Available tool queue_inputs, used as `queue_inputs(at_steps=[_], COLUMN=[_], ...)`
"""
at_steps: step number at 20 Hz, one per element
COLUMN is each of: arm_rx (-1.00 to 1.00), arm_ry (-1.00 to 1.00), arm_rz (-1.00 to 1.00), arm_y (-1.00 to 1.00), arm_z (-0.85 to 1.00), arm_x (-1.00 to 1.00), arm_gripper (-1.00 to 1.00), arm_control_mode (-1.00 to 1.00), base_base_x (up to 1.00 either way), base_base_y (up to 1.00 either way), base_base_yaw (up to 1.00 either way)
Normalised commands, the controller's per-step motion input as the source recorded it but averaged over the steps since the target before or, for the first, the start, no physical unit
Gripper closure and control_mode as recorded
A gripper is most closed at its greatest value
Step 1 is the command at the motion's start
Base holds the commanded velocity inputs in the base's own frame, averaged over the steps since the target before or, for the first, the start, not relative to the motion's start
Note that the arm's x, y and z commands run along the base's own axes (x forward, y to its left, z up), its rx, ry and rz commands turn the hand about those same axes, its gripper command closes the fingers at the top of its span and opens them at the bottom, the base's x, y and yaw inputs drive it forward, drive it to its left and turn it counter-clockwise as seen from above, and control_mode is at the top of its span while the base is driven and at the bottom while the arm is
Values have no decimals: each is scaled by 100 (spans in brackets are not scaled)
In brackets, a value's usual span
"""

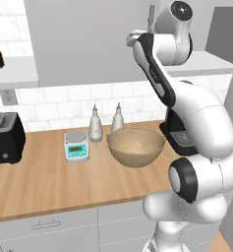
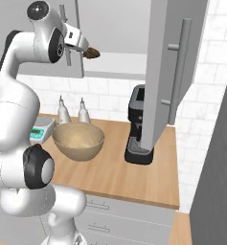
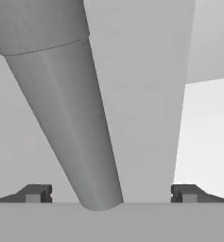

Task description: Open the cabinet, pick up the bread from the cabinet and place it in the basket. Then move the basket to the dining counter.

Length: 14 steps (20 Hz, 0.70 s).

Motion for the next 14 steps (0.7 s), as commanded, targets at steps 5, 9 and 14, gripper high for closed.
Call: queue_inputs(at_steps=[5,9,14], arm_rx=[-3,-1,0], arm_ry=[-17,-14,-1], arm_rz=[7,2,0], arm_y=[0,1,15], arm_z=[-7,-5,0], arm_x=[38,6,2], arm_gripper=[-100,100,100], arm_control_mode=[-100,-100,-100], base_base_x=[0,0,0], base_base_y=[0,0,0], base_base_yaw=[0,0,0])
